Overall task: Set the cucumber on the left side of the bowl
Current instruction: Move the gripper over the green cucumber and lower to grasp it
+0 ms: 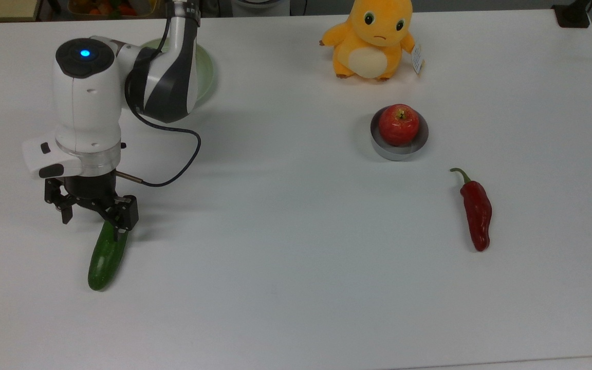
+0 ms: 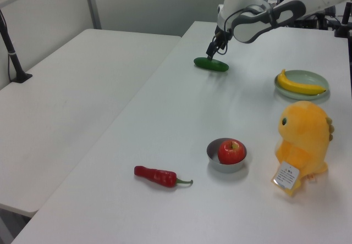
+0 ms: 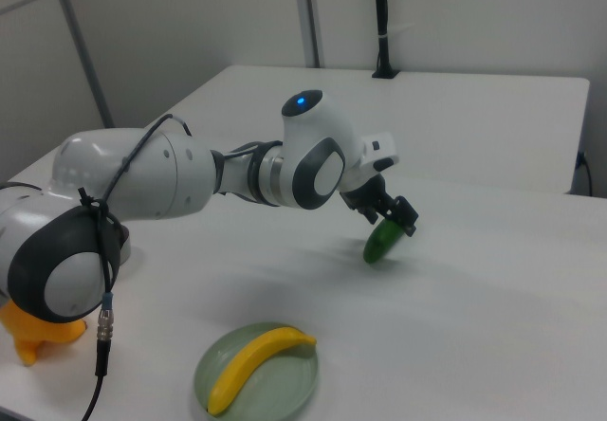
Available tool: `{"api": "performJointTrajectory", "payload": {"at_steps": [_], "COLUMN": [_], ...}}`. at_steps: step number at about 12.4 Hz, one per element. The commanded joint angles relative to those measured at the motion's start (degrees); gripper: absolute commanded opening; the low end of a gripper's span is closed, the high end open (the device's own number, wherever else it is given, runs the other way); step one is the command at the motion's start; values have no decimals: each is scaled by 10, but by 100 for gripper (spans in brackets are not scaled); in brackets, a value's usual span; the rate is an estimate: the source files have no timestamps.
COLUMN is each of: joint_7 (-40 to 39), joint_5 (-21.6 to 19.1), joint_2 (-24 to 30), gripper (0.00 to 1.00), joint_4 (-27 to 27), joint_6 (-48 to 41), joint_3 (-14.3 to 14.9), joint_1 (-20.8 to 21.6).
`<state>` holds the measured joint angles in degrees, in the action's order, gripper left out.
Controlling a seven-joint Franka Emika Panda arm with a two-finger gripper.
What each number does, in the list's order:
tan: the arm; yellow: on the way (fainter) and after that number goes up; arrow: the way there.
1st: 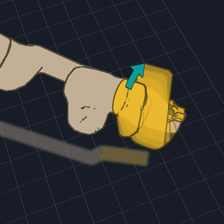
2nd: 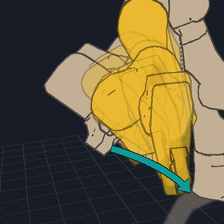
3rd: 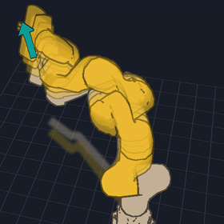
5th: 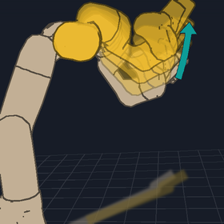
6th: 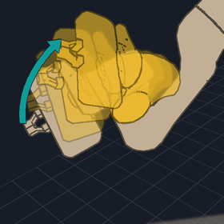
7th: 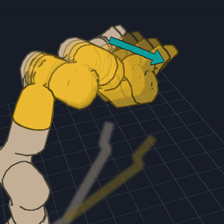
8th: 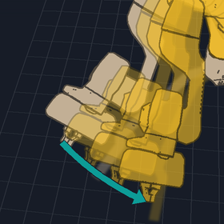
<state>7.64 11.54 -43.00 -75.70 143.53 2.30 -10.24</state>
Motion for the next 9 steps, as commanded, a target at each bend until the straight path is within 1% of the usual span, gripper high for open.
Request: {"api": "performJointTrajectory", "payload": {"at_steps": [1,5,6,7,8,9], "joint_7": [19,37,38,39,47,54], "joint_5": [11,12,13,15,16,19], "joint_2": [-16,-30,-31,-33,-32,-32], "gripper": [100,100,86,26,0,0], "joint_4": [14,11,10,9,9,10], "joint_6": [9,14,20,27,31,32], "joint_3": [10,9,9,9,8,8], "joint_1": [9,17,19,21,24,25]}}
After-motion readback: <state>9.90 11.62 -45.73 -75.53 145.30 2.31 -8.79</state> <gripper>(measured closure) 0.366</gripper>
